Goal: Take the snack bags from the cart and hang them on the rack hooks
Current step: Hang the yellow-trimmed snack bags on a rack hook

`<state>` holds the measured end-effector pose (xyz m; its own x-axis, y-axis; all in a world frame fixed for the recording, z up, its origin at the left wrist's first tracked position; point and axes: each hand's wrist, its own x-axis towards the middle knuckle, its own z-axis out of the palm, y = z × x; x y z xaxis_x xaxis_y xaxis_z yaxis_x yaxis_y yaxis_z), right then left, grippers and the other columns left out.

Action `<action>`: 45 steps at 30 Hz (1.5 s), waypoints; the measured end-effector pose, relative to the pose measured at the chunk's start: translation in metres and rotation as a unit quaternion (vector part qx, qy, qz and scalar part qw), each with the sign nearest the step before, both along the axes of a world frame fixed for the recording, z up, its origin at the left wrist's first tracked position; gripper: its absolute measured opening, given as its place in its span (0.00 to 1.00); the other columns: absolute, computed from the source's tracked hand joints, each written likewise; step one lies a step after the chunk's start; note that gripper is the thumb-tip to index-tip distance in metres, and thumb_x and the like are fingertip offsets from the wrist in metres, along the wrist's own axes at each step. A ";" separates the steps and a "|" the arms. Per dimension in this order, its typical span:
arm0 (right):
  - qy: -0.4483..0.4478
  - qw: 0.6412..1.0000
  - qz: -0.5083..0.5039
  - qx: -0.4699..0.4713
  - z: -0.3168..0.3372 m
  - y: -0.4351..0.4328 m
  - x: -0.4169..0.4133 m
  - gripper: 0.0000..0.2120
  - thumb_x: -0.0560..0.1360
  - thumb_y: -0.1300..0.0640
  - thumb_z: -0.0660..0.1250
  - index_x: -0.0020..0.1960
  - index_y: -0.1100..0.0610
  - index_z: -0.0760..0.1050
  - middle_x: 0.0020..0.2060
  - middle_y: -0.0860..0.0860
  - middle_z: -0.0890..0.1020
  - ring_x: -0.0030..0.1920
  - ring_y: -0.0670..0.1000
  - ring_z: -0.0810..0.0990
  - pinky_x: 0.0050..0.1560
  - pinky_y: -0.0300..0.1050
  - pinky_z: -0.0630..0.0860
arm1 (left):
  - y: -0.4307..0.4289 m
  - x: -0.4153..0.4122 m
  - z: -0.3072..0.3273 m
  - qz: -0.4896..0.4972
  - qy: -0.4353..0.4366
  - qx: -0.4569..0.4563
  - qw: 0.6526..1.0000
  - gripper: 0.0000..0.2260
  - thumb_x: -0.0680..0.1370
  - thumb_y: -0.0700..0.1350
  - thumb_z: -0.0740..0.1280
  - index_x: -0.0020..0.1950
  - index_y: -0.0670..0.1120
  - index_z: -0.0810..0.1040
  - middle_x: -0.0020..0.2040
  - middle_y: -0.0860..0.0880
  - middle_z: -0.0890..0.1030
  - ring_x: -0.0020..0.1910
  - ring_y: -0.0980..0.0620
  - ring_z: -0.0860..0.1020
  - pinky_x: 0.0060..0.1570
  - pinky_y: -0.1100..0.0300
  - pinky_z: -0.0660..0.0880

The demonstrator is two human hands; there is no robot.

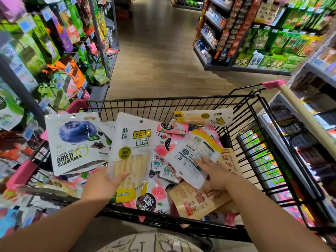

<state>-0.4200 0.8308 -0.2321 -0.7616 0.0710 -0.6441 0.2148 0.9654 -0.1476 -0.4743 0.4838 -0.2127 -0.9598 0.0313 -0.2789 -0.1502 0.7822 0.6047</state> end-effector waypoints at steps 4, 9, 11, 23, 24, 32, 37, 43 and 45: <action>0.083 0.995 0.046 0.036 -0.004 -0.005 -0.001 0.28 0.81 0.42 0.56 0.78 0.37 0.50 0.79 0.44 0.48 0.79 0.49 0.46 0.78 0.50 0.49 | -0.001 -0.001 -0.004 0.003 0.008 -0.004 1.000 0.14 0.75 0.60 0.67 0.43 0.48 0.75 0.34 0.52 0.76 0.37 0.50 0.74 0.39 0.56 0.67; 0.331 0.942 -0.035 -0.050 0.010 -0.021 -0.002 0.16 0.82 0.51 0.57 0.67 0.45 0.75 0.64 0.42 0.76 0.65 0.49 0.73 0.62 0.42 0.68 | -0.003 -0.001 -0.006 0.000 0.023 0.008 1.000 0.15 0.74 0.60 0.67 0.44 0.48 0.79 0.35 0.52 0.78 0.36 0.51 0.74 0.38 0.57 0.67; 0.449 0.876 -0.145 -0.102 0.021 -0.029 -0.008 0.14 0.81 0.52 0.58 0.55 0.54 0.81 0.45 0.47 0.81 0.48 0.53 0.79 0.42 0.42 0.67 | -0.004 -0.001 -0.006 0.009 0.025 0.025 0.999 0.14 0.74 0.59 0.68 0.43 0.48 0.80 0.35 0.52 0.79 0.36 0.51 0.75 0.39 0.57 0.68; 0.620 0.691 -0.307 -0.209 0.095 -0.029 -0.038 0.13 0.84 0.52 0.55 0.48 0.56 0.75 0.37 0.49 0.77 0.38 0.48 0.75 0.40 0.42 0.72 | -0.007 -0.003 -0.012 0.018 0.023 0.005 1.000 0.21 0.74 0.63 0.66 0.44 0.44 0.79 0.37 0.47 0.81 0.37 0.50 0.78 0.42 0.52 0.75; 0.618 0.689 -0.310 -0.217 0.101 -0.028 -0.038 0.13 0.84 0.53 0.55 0.48 0.56 0.74 0.36 0.46 0.76 0.38 0.45 0.74 0.38 0.36 0.71 | -0.007 -0.003 -0.012 0.019 0.023 0.003 1.000 0.21 0.73 0.63 0.66 0.44 0.44 0.79 0.37 0.46 0.81 0.37 0.50 0.78 0.43 0.52 0.76; 0.465 0.813 -0.296 -0.187 0.075 -0.034 -0.057 0.17 0.83 0.51 0.56 0.38 0.56 0.71 0.34 0.49 0.74 0.35 0.48 0.72 0.34 0.37 0.66 | -0.005 -0.003 -0.011 0.026 0.026 0.007 0.999 0.22 0.74 0.62 0.67 0.44 0.42 0.80 0.38 0.45 0.82 0.37 0.48 0.79 0.43 0.51 0.76; 0.389 0.842 -0.271 -0.257 0.047 -0.048 -0.059 0.09 0.81 0.55 0.62 0.44 0.54 0.79 0.39 0.48 0.81 0.39 0.47 0.78 0.41 0.37 0.74 | -0.002 -0.002 -0.004 0.020 0.021 0.002 1.000 0.14 0.75 0.59 0.67 0.42 0.48 0.76 0.39 0.49 0.79 0.40 0.48 0.76 0.41 0.56 0.70; 0.203 0.871 -0.311 -0.322 0.016 -0.068 -0.046 0.26 0.75 0.55 0.71 0.71 0.49 0.67 0.55 0.45 0.79 0.54 0.49 0.80 0.53 0.45 0.78 | -0.001 -0.002 0.000 0.001 0.029 0.002 1.000 0.09 0.76 0.59 0.66 0.45 0.54 0.73 0.41 0.52 0.77 0.43 0.51 0.73 0.43 0.59 0.67; 0.196 0.892 -0.306 -0.269 0.011 -0.074 -0.047 0.31 0.72 0.51 0.75 0.70 0.51 0.66 0.53 0.45 0.77 0.51 0.48 0.77 0.45 0.40 0.74 | -0.003 -0.004 -0.004 -0.001 0.030 -0.003 1.000 0.11 0.76 0.60 0.66 0.48 0.53 0.77 0.43 0.51 0.79 0.45 0.49 0.76 0.44 0.58 0.69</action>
